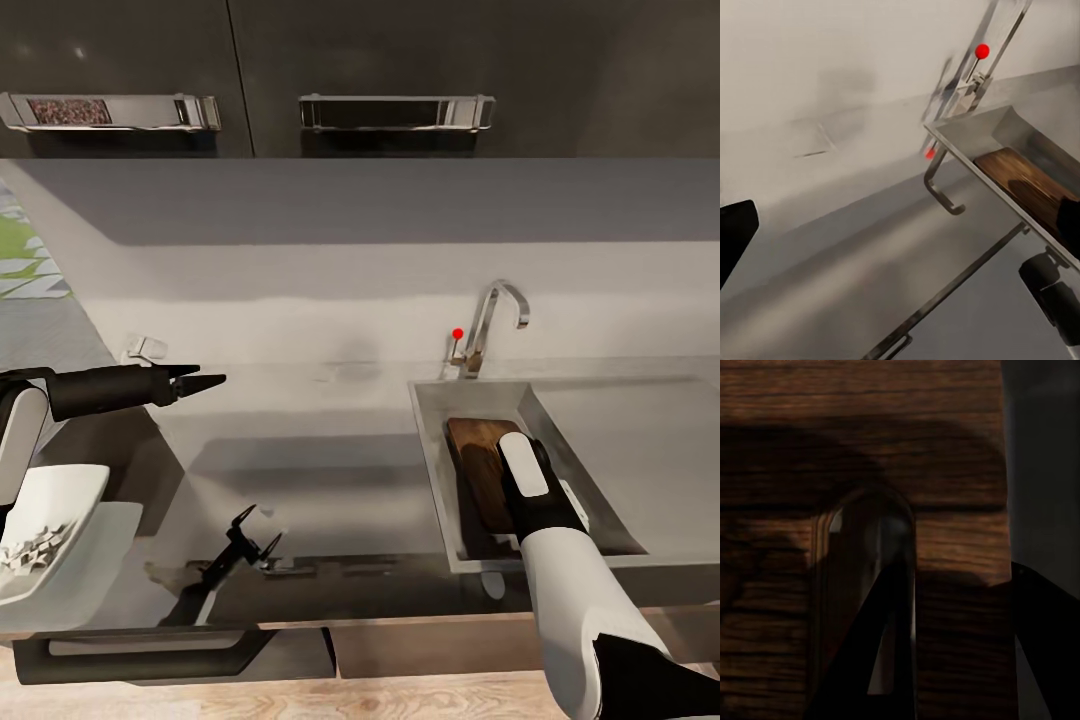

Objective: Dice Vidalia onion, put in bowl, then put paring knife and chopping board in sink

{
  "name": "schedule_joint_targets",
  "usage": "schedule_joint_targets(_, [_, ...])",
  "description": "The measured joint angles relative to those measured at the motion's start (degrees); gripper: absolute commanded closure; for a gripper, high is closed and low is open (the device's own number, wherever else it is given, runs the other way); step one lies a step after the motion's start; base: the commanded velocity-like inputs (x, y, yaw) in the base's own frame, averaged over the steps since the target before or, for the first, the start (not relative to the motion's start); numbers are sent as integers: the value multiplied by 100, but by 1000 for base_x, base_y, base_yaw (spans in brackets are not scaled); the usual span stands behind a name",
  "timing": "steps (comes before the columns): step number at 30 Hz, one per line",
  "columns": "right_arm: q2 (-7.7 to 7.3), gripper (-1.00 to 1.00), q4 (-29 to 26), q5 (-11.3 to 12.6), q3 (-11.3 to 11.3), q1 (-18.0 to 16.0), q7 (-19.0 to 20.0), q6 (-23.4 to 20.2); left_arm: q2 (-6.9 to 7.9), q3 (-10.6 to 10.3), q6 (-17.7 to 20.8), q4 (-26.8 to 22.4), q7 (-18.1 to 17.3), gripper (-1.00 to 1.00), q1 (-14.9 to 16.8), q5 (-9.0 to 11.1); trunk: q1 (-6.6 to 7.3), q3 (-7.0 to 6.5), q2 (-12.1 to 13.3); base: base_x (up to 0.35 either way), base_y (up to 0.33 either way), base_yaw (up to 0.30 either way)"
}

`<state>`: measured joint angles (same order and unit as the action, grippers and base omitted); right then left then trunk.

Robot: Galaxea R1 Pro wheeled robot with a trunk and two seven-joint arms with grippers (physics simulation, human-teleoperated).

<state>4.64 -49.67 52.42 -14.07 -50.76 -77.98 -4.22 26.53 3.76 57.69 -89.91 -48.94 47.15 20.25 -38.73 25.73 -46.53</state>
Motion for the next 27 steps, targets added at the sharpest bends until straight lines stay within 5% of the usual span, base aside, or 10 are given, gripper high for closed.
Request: schedule_joint_targets(27, [-2, 100, 0, 0, -8, -1, 0, 0, 0, -1, 3, 0, 0, -100, 0, 0, 0, 83, 0, 0, 0, 15])
